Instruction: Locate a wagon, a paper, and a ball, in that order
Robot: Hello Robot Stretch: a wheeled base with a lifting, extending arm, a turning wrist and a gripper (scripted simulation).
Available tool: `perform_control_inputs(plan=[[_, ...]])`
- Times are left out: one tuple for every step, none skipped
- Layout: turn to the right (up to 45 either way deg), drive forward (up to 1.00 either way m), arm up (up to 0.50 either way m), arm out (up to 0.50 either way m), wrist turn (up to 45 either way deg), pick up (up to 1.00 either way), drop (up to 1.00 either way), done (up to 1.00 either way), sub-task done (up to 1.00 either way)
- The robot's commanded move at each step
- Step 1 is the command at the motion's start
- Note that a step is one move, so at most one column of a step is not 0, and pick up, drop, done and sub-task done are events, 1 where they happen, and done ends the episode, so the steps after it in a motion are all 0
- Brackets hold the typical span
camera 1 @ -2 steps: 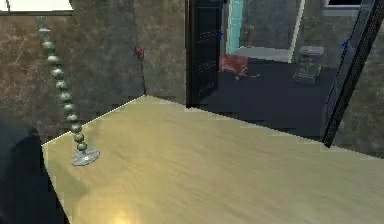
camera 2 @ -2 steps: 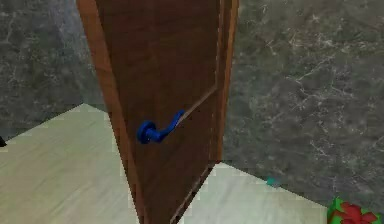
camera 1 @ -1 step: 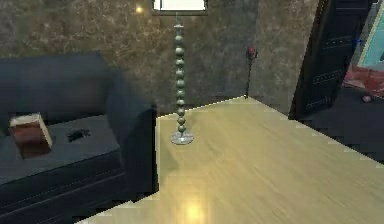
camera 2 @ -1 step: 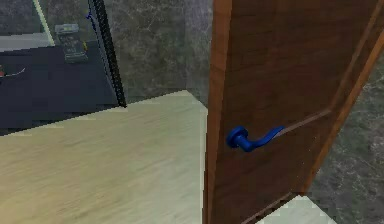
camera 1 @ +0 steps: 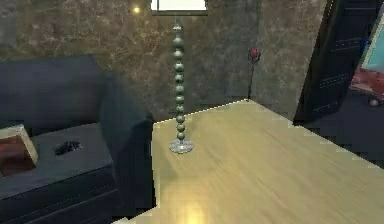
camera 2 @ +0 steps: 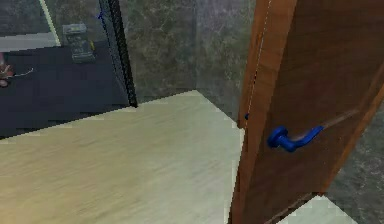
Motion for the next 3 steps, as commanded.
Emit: perform_control_inputs(plan=[[45.0,0.00,0.00,0.00,0.0,0.00,0.00,0.00,0.00],[9.0,0.00,0.00,0.00,0.0,0.00,0.00,0.00,0.00],[0.0,1.00,0.00,0.00,0.0,0.00,0.00,0.00,0.00]])
